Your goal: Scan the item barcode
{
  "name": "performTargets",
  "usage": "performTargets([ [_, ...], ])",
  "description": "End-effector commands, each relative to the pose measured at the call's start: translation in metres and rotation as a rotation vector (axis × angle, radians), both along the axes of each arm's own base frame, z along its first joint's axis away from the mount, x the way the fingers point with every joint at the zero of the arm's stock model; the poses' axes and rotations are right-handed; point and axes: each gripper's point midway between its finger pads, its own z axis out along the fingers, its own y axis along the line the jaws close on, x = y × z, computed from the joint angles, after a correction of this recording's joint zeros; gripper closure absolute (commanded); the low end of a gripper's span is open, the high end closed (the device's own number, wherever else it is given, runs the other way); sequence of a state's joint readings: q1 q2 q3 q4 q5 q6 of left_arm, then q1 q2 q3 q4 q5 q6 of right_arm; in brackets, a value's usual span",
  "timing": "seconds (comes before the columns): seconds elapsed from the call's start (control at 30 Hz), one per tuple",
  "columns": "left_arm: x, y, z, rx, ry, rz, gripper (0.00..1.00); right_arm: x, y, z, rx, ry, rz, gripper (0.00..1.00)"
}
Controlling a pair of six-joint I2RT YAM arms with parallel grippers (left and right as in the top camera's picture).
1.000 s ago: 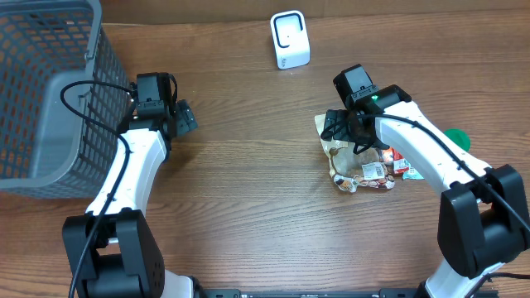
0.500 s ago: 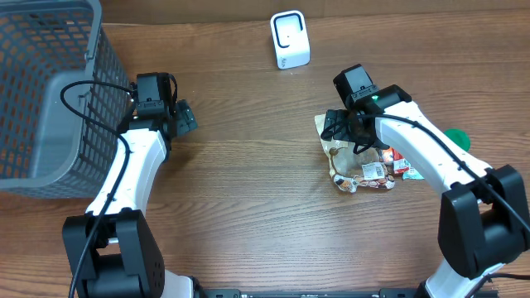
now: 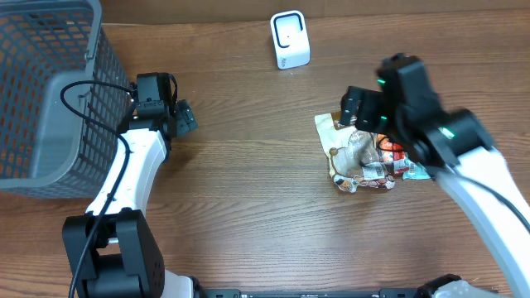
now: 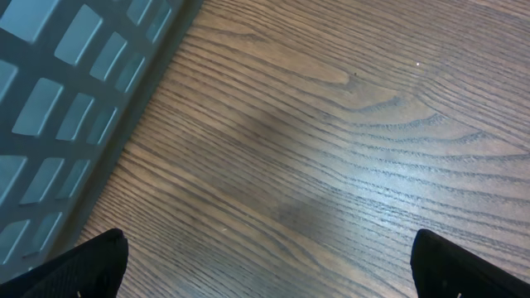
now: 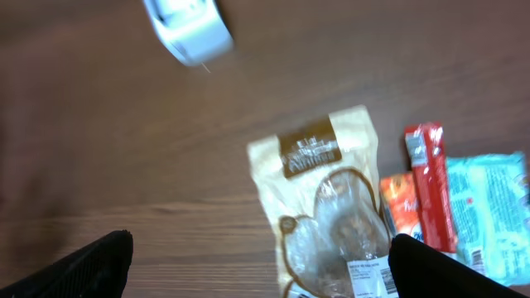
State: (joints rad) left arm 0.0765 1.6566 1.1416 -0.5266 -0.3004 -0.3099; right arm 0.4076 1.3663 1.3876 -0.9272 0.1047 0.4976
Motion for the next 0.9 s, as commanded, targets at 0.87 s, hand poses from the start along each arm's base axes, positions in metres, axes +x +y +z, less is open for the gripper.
performTargets([
  [0.87,0.005,0.004,0.004,0.022,-0.006,-0.002,0.0,-0.175,-0.121,0.067,0.096,-0.82,-0.169,0.0],
])
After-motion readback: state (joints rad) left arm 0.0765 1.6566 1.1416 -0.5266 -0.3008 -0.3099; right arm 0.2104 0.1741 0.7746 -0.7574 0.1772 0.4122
